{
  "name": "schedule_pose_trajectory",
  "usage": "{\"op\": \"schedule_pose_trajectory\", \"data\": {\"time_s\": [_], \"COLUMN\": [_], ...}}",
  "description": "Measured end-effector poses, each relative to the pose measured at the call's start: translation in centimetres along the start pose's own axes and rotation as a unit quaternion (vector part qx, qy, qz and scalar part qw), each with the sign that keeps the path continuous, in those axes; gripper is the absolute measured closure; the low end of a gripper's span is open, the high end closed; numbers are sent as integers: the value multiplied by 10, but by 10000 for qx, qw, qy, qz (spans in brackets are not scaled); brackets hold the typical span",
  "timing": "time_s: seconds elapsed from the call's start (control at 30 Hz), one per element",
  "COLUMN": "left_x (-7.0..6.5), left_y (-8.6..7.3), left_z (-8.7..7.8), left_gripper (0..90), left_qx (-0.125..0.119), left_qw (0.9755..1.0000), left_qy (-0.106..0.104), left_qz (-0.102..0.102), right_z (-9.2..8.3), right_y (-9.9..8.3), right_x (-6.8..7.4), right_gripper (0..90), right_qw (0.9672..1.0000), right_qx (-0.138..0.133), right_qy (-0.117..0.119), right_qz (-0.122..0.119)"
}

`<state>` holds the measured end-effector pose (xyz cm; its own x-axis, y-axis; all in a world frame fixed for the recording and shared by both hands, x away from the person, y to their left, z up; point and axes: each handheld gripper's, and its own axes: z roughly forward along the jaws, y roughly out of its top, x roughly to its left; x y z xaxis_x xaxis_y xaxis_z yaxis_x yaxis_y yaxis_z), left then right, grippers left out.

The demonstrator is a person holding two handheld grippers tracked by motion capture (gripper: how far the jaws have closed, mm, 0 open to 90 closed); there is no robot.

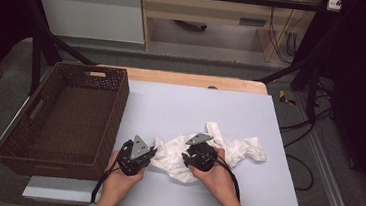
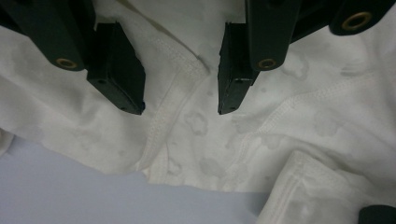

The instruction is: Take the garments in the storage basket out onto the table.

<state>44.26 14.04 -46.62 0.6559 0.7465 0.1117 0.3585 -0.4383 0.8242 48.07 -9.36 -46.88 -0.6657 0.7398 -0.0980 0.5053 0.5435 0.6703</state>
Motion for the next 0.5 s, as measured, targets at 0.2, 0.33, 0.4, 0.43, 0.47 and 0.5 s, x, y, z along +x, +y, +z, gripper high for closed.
{"op": "schedule_pose_trajectory", "data": {"time_s": [0.2, 0.33, 0.4, 0.43, 0.47, 0.5], "left_x": [0, 0, -1, -1, -1, -1], "left_y": [0, 0, 0, 0, 0, 0], "left_z": [-1, -2, -2, -2, -2, -1], "left_gripper": [854, 854, 854, 854, 854, 854], "left_qx": [-23, -24, -22, -18, -14, -10], "left_qw": [10000, 10000, 10000, 10000, 10000, 10000], "left_qy": [5, 2, -1, -2, -1, -4], "left_qz": [-11, -1, 5, 14, 17, 18], "right_z": [2, 3, 2, 2, 1, -1], "right_y": [-3, -3, -3, -3, -3, -3], "right_x": [-1, 1, -1, -3, -4, -6], "right_gripper": [626, 788, 832, 840, 845, 848], "right_qw": [10000, 9999, 9999, 10000, 10000, 9999], "right_qx": [29, 34, 55, 61, 58, 7], "right_qy": [-70, -44, -69, -27, -34, -39], "right_qz": [-15, -117, -79, 11, 48, 99]}}
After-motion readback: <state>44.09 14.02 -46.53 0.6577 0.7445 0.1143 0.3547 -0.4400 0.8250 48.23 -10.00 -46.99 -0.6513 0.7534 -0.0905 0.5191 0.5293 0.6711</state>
